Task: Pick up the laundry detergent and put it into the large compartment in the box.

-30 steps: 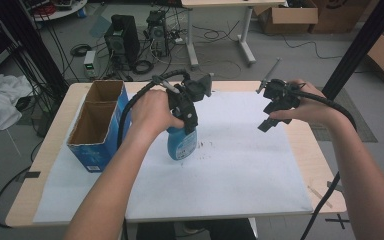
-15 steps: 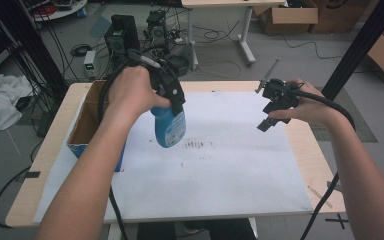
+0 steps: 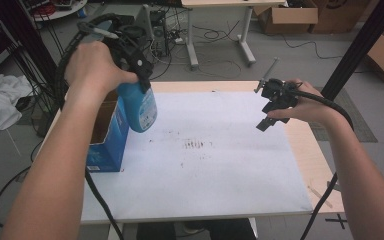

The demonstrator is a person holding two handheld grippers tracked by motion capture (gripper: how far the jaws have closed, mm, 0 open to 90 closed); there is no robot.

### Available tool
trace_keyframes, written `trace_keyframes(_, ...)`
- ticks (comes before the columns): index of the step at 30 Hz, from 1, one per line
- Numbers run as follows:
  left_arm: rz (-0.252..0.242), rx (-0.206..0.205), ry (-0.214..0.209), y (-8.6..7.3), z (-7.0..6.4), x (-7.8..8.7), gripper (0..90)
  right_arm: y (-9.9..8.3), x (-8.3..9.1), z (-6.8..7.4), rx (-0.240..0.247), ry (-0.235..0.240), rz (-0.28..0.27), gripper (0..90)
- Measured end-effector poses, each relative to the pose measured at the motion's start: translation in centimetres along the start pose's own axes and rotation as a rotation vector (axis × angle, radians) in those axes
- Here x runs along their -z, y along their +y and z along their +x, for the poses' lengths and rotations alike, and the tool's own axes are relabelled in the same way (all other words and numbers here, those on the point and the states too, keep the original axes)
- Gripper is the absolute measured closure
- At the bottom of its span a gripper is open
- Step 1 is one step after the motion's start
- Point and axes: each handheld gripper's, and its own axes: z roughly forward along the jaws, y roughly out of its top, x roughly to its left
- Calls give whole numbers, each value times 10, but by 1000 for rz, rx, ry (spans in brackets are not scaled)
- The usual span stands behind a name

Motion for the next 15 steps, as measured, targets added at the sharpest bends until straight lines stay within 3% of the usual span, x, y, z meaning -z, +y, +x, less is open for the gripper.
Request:
trace_keyframes(4, -11, 86, 21, -7, 19, 8, 379, 2, -1, 0, 3, 0, 6, 232)
trace_keyframes(9, -19, 152, 55, -16, 42, 15, 380, 2, -1, 1, 9, 0, 7, 232)
trace_keyframes(15, -24, 259, 50, -27, 69, 16, 380, 0, 0, 1, 7, -2, -3, 232)
